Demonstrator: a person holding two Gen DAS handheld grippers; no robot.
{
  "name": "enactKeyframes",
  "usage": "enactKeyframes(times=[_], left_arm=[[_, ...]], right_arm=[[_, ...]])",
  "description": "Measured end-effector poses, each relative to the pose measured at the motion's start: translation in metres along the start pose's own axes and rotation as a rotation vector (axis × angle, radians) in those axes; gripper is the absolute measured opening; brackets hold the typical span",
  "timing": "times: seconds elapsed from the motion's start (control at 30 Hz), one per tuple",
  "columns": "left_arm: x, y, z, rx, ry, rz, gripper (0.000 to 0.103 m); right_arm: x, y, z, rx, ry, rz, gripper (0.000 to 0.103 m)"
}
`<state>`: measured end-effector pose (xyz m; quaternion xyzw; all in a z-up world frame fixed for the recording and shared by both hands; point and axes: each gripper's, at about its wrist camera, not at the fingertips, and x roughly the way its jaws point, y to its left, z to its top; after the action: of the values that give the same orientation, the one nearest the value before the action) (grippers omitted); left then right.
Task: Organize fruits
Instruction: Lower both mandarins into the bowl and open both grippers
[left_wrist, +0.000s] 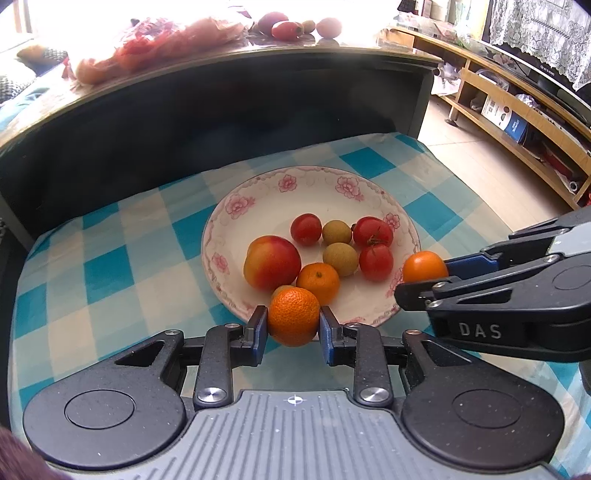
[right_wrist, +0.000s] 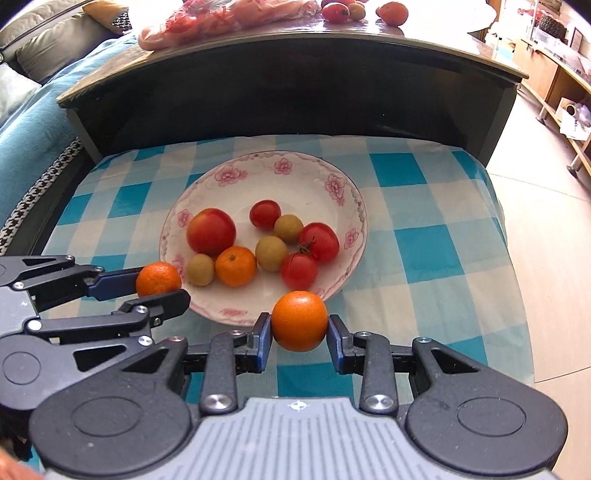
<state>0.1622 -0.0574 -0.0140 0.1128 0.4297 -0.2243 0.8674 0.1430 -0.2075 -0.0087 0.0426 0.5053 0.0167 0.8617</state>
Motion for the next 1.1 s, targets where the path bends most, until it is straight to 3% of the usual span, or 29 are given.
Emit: enactKeyframes(times=[1.1], left_arm=[[0.036, 0.007, 0.012, -0.013, 0.028, 0.009, 0.04]], right_arm=[[0.04, -0.002, 0.028, -0.02, -0.012, -0.003, 0.035]])
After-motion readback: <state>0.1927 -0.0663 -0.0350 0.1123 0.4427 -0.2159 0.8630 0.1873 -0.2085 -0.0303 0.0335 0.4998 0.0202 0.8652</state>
